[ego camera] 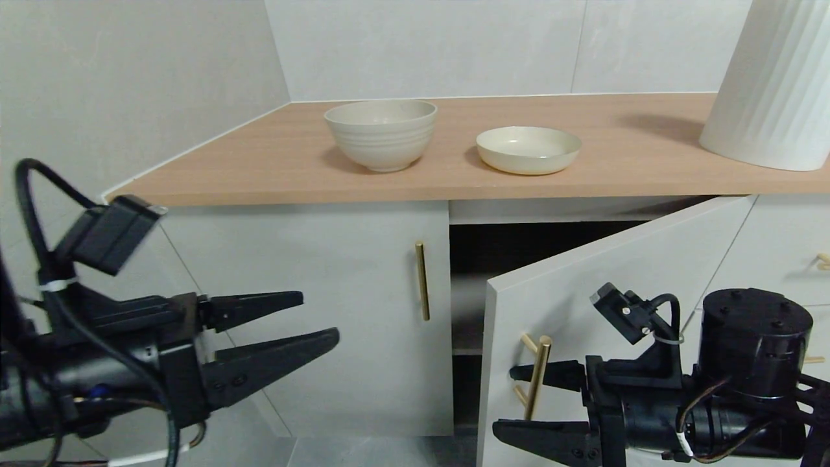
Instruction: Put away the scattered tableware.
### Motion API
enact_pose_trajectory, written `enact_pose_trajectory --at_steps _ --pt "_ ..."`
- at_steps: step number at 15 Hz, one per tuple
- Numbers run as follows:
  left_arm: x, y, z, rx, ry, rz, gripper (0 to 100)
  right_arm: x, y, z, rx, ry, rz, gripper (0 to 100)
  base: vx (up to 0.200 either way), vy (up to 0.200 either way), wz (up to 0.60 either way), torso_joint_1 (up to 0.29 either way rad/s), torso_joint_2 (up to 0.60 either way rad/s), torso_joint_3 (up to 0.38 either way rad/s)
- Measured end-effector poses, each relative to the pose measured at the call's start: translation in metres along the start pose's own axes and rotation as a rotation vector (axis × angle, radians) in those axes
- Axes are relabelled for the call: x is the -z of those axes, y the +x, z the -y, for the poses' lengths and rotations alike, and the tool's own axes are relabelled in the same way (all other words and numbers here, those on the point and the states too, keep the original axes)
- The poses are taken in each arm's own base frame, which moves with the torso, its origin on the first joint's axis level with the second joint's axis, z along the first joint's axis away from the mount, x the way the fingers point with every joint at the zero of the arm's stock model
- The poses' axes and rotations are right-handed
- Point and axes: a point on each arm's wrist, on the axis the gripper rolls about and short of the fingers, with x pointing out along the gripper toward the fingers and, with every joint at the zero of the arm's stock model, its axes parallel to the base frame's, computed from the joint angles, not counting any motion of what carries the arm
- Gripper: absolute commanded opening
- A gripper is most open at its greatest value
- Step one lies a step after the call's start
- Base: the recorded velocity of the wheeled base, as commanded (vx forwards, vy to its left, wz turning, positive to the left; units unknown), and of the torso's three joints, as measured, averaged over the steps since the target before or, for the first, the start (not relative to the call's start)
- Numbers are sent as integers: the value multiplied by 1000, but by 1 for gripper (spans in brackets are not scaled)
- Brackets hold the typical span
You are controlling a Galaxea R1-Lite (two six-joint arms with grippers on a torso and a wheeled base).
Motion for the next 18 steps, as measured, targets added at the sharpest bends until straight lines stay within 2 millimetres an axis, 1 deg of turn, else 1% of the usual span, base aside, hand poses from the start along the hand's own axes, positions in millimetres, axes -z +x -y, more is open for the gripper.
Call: enact_pose_trajectory --at_steps 2,3,4,9,11,14,16,18 --pt "6 29 -4 57 -23 -26 100 -1 -2 -2 -2 -5 7 100 0 0 0 0 0 0" --pt "10 40 -6 75 -35 -43 100 -2 -3 -3 -4 -8 10 100 0 0 0 0 0 0" --pt "14 48 -8 85 -41 -54 0 -2 -3 -3 -4 -10 12 100 0 0 0 0 0 0" --pt "19 78 -20 99 -31 -55 0 -3 -4 -4 -6 -18 19 100 0 0 0 0 0 0" --pt "20 97 -28 72 -11 -13 0 -3 -4 -4 -6 -20 21 100 0 0 0 0 0 0" --pt "28 127 -38 84 3 63 0 -2 -5 -4 -6 -21 19 100 0 0 0 0 0 0" --pt "37 146 -37 136 5 119 0 -2 -6 -5 -5 -30 19 100 0 0 0 0 0 0" --pt "51 165 -34 171 -3 91 0 -2 -7 -4 -3 -40 20 100 0 0 0 0 0 0"
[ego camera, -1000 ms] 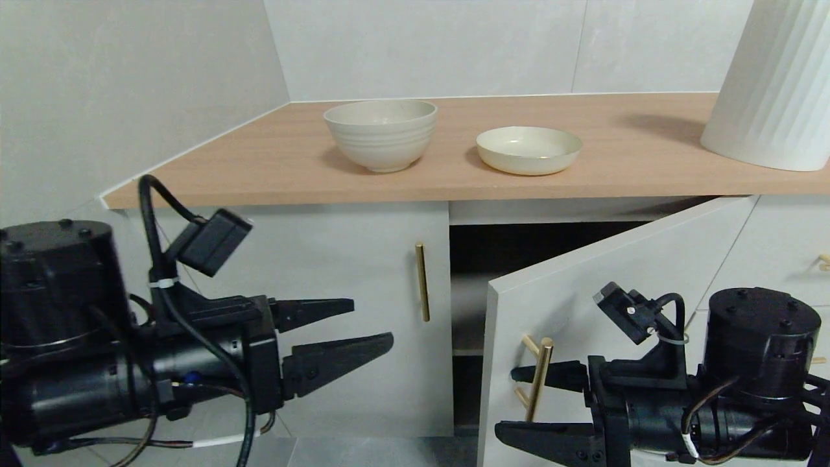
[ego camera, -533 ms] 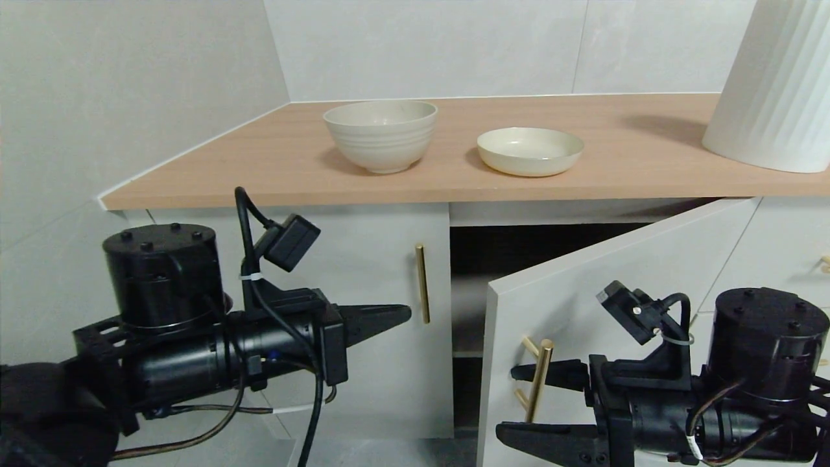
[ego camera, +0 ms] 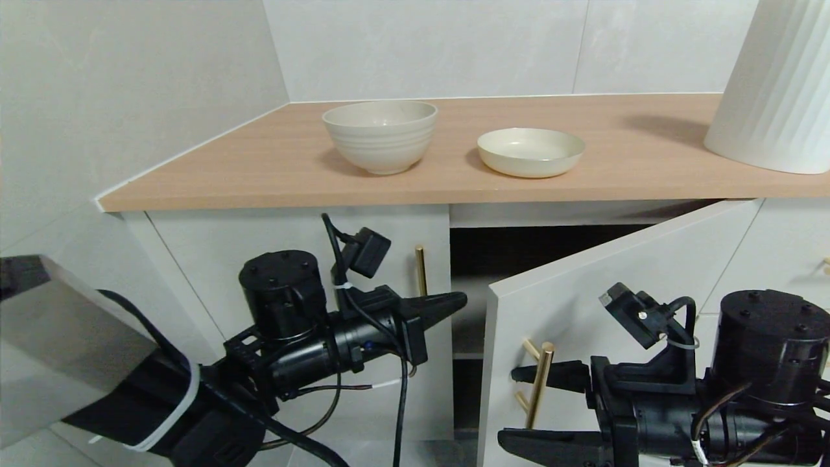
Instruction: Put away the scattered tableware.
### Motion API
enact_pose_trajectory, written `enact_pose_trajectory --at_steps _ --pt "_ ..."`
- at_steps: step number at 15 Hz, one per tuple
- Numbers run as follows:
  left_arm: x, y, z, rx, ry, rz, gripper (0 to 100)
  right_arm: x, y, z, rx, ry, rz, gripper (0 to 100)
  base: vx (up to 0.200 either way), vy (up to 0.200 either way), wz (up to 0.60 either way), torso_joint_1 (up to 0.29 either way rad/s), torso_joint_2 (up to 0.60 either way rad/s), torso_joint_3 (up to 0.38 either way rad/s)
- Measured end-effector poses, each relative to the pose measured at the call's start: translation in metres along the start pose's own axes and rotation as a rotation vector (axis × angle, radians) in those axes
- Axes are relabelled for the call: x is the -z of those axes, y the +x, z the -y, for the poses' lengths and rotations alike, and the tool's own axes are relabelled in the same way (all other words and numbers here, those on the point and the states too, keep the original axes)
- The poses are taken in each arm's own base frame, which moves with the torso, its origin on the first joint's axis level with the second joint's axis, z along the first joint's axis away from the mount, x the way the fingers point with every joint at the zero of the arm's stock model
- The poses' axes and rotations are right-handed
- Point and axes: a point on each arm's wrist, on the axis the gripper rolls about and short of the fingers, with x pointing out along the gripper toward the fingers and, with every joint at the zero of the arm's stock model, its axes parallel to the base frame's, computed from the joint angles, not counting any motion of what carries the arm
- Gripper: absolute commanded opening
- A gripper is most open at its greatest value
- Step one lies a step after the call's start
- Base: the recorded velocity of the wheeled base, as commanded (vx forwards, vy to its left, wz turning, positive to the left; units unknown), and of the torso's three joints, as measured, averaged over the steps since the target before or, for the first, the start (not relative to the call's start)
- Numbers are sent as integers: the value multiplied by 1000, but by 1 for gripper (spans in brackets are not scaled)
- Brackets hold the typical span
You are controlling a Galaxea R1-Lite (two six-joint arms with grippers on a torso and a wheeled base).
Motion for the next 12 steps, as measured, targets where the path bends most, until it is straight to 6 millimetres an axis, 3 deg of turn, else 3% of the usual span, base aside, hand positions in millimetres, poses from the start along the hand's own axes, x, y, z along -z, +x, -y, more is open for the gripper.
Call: enact_pose_trajectory --at_steps 4,12 --pt "15 27 3 69 -10 -47 0 0 -1 2 10 1 3 100 0 0 0 0 0 0" --pt "22 36 22 124 -9 -101 0 0 -11 12 124 13 36 100 0 0 0 0 0 0"
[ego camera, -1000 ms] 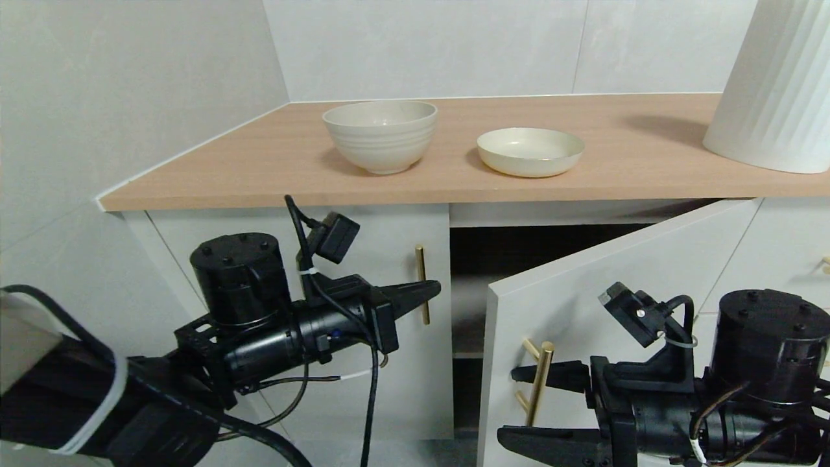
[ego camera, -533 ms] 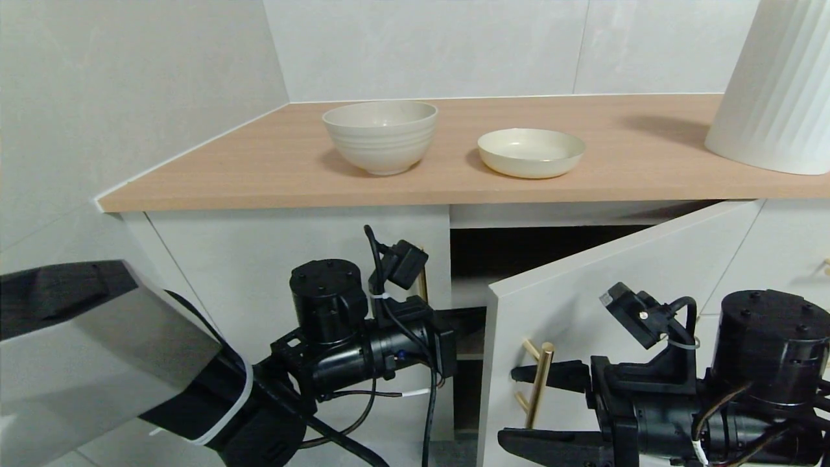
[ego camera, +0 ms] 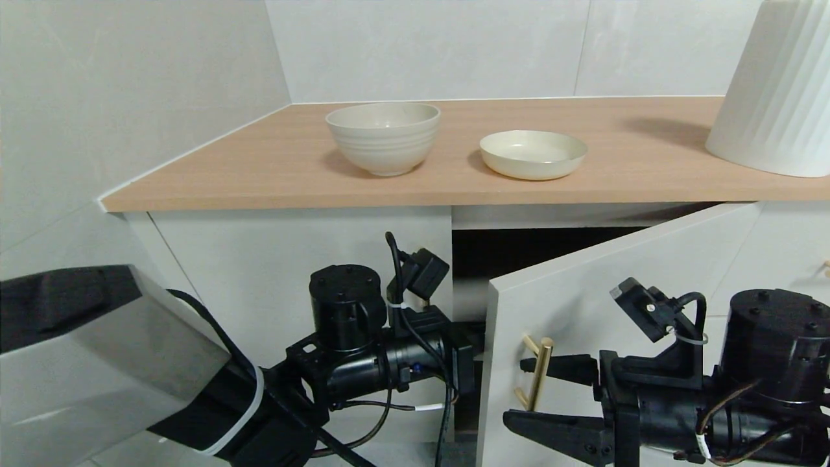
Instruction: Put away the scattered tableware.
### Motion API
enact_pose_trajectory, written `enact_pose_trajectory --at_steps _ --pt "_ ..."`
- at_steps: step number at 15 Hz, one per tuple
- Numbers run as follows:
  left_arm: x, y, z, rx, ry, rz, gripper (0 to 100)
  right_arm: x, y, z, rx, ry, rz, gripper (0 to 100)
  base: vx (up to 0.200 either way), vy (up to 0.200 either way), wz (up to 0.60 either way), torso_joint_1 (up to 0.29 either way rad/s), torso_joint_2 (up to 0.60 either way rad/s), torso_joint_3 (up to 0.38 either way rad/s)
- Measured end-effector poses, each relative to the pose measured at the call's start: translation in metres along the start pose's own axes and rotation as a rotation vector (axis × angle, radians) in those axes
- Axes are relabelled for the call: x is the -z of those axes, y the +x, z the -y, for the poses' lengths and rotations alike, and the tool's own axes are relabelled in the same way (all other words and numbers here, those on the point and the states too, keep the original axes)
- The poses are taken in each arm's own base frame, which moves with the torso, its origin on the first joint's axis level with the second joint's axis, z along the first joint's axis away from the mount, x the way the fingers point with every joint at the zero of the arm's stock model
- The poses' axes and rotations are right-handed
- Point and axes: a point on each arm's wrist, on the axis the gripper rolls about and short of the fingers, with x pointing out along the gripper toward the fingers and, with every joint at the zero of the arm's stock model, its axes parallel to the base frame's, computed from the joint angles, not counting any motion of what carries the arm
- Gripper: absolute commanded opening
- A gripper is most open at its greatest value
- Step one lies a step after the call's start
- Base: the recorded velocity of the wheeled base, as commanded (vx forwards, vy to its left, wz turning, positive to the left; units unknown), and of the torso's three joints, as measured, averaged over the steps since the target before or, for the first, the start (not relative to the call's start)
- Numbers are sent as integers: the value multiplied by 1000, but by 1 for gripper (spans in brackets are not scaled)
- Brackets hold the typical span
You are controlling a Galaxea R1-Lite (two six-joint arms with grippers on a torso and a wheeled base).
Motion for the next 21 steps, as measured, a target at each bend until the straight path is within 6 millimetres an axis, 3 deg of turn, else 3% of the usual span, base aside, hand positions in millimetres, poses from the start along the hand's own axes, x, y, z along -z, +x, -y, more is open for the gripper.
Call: enact_pose_trajectory --at_steps 8,14,17,21 --pt "-3 5 15 29 48 -39 0 11 -22 1 220 20 39 100 0 0 0 0 0 0" --pt "-5 5 17 39 49 -32 0 19 -69 -15 350 -11 -42 100 0 0 0 0 0 0" --pt "-5 5 17 36 48 -32 0 7 -93 -33 437 3 -119 100 0 0 0 0 0 0" --pt "-4 6 20 40 46 -37 0 -14 -107 -49 435 -59 -17 100 0 0 0 0 0 0"
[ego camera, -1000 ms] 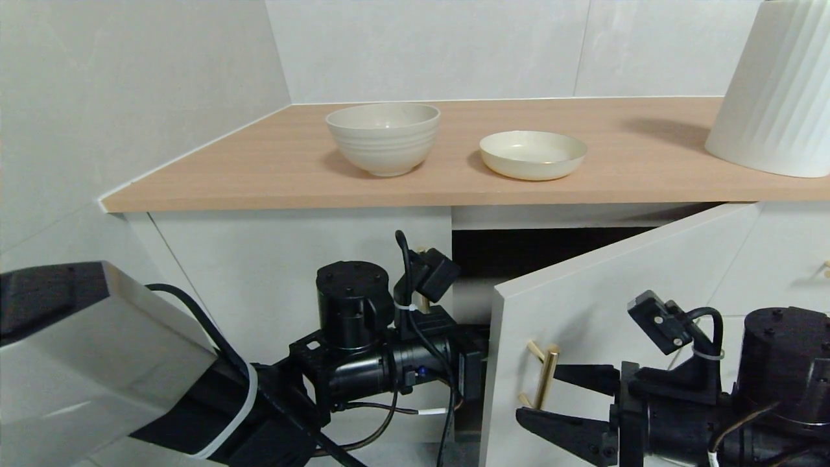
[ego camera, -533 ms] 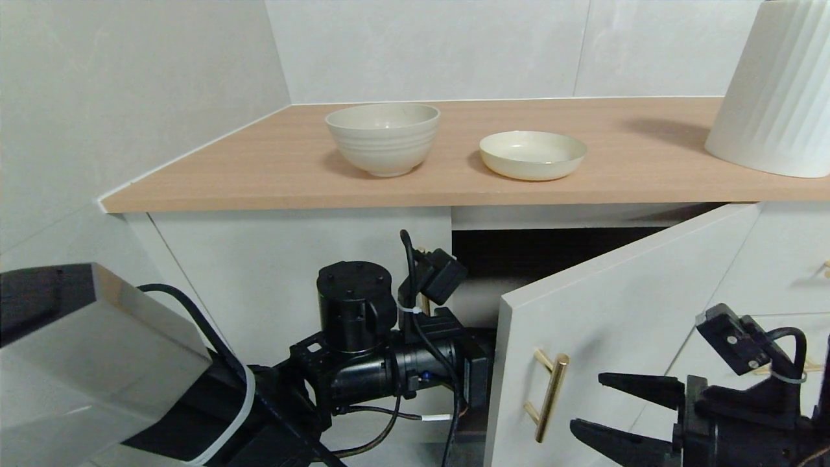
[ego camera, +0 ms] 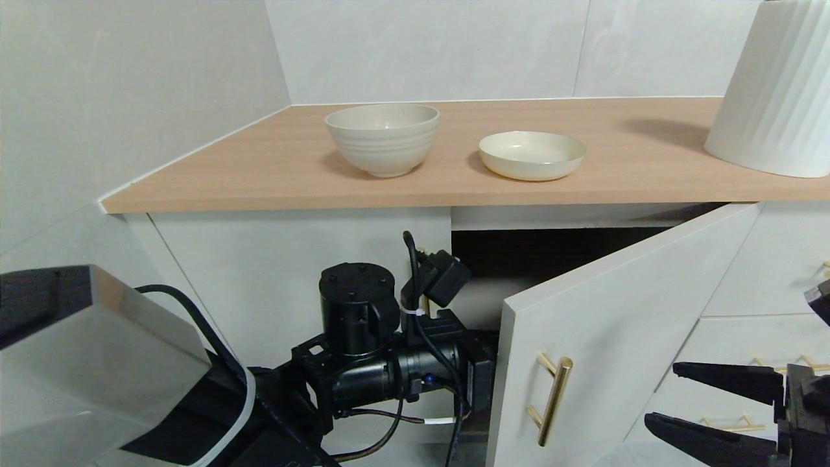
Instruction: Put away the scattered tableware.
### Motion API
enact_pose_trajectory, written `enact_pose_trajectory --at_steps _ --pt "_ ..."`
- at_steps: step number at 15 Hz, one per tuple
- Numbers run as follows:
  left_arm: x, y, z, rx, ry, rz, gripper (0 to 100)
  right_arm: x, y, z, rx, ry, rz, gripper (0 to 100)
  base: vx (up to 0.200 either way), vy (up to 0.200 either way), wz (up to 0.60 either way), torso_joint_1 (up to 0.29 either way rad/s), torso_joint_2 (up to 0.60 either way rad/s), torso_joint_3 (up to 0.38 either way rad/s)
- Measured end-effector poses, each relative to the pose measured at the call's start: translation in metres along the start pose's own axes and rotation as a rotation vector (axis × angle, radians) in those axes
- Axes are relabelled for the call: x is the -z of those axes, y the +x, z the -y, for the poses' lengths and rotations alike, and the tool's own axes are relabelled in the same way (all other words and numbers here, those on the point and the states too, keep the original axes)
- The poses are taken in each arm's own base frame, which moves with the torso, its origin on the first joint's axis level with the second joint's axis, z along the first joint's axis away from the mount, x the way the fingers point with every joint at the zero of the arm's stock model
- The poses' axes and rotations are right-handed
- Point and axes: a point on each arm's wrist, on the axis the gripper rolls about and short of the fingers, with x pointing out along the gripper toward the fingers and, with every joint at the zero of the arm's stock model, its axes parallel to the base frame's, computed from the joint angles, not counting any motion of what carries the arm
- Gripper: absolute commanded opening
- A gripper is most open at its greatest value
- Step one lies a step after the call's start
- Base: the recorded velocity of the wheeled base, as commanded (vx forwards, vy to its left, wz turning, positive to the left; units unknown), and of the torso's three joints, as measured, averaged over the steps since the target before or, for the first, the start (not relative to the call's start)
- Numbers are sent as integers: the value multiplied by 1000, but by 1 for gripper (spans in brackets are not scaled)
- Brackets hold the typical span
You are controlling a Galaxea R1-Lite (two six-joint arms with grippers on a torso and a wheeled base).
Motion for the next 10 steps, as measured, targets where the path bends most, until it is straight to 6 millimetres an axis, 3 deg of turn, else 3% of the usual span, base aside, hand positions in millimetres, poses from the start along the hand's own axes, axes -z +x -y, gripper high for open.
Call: enact_pose_trajectory --at_steps 8,10 --pt "-5 10 1 -14 -33 -52 0 -4 -11 -4 -10 -12 49 100 -200 0 0 8 5 -1" --pt "-10 18 3 -5 -37 -66 0 -4 -12 -4 -11 -13 53 100 0 0 0 0 0 0"
